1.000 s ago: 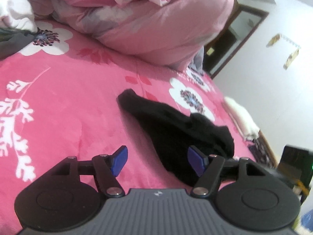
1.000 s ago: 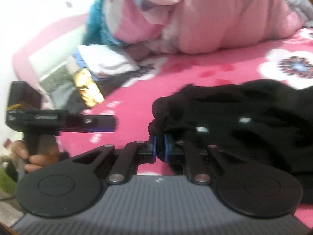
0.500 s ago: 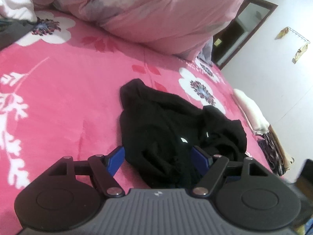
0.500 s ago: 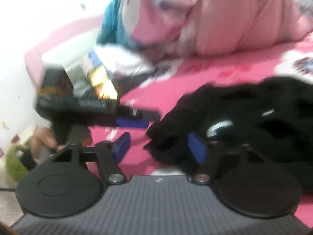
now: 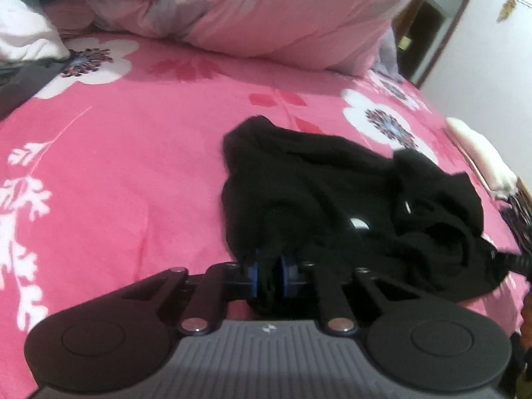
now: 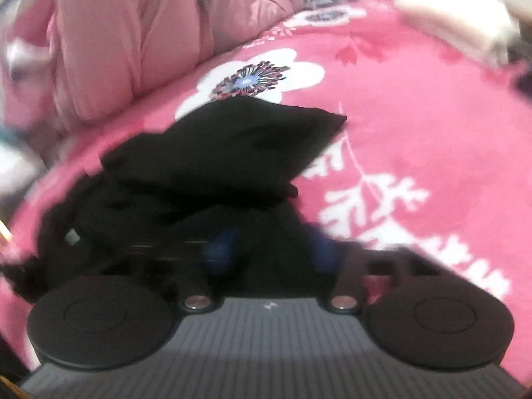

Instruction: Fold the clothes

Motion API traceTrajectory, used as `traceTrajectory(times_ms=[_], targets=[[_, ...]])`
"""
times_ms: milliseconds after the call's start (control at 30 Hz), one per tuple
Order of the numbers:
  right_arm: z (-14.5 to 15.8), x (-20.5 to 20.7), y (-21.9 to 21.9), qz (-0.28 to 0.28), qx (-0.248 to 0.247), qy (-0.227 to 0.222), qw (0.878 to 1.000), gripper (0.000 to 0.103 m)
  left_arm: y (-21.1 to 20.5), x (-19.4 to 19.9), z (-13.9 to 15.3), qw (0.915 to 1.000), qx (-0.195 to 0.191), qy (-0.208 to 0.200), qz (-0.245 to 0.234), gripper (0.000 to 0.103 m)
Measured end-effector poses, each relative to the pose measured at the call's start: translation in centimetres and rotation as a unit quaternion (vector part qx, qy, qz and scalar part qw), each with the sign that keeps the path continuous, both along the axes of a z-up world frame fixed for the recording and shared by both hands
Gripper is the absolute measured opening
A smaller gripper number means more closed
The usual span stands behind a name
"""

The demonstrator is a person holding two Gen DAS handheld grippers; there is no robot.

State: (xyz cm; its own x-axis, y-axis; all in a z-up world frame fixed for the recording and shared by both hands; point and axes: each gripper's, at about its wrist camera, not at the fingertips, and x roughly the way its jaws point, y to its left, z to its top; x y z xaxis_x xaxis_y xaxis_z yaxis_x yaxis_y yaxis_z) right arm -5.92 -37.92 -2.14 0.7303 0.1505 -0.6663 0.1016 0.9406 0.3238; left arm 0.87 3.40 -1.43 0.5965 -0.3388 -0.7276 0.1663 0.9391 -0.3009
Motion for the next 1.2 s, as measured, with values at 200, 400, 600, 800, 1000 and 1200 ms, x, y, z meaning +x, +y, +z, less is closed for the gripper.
traceTrajectory(times_ms=[200, 400, 600, 800, 1000, 1200], targets=[[-0.7, -3.9, 2.1, 0.046, 0.052, 0.021, 0.997, 0.002, 2.1, 1.3, 2.2, 0.9964, 0.031, -0.049, 0.062, 0.008], [-1.5, -7.9, 4.1, 0.093, 0.116, 0.045, 0.988, 0.002, 4.7, 2.9, 3.2, 0.991, 0.06, -0.063, 0.102, 0.008], [0.1, -10.8, 4.5, 0.122, 0.106, 0.04, 0.986, 0.024, 5.9, 3.7, 2.0, 0.9927, 0.053, -0.041, 0.101, 0.021], [5.9, -10.9, 2.4, 0.126, -0.04, -0.027, 0.991, 0.075, 7.2, 1.9, 3.4, 0.9899, 0.041, -0.082, 0.108, 0.061], [8.0, -3.0, 4.3, 0.16, -0.031, -0.1, 0.982, 0.08, 6.6, 1.3, 5.0, 0.9889, 0.027, -0.114, 0.091, 0.065], [5.7, 8.8, 12.0, 0.186, -0.08, -0.093, 0.975, 0.072, 3.0, 2.7, 4.2, 0.9935, 0.019, -0.097, 0.055, 0.065]])
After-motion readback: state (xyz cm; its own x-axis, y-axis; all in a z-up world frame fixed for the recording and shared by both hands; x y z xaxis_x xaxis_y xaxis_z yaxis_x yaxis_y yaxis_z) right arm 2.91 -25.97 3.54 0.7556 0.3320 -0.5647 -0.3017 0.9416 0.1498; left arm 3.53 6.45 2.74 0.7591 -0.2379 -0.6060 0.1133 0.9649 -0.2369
